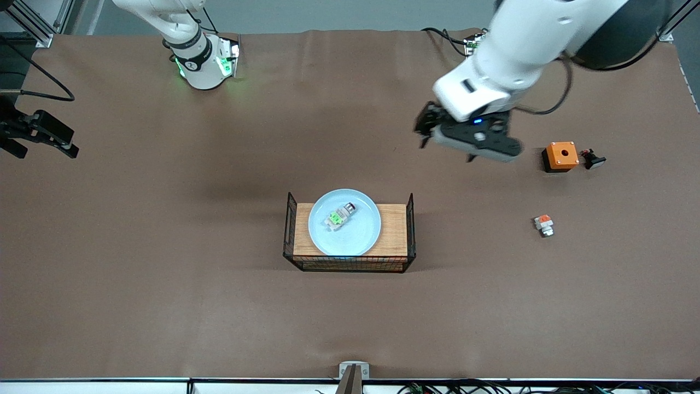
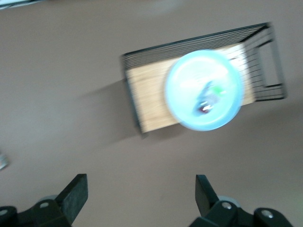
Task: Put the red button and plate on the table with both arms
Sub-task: 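Reach the left gripper to the green button on the plate and grasp it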
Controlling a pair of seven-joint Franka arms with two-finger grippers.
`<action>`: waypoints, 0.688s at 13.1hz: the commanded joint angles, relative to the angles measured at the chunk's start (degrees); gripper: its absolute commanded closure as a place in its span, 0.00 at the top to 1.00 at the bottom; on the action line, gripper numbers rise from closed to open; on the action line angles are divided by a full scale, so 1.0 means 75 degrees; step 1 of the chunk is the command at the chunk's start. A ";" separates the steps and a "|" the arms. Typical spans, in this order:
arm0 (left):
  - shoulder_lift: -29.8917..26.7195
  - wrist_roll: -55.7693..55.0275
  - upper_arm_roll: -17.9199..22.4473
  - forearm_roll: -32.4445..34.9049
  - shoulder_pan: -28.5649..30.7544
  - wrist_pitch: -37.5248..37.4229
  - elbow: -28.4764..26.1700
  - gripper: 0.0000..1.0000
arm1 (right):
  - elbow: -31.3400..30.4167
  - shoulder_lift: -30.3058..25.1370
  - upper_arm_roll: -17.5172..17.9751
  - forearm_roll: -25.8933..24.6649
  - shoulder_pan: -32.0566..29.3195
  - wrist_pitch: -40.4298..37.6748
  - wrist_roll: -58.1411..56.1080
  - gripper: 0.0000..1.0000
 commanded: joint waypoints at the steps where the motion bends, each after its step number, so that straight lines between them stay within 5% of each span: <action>1: 0.0884 -0.0016 0.0042 0.0281 -0.0575 0.1064 0.0434 0.99 | 0.0044 0.0130 -0.0021 0.0081 0.0290 -0.0230 -0.0024 1.00; 5: 0.2395 0.0815 0.0100 0.1440 -0.1291 0.1782 0.1312 0.97 | -0.0038 0.0341 -0.0021 0.0058 0.0747 -0.0277 -0.0035 1.00; 9: 0.3416 0.1729 0.0100 0.1571 -0.1409 0.3035 0.1313 0.93 | -0.0097 0.0364 -0.0021 0.0034 0.1052 -0.0791 -0.0001 0.99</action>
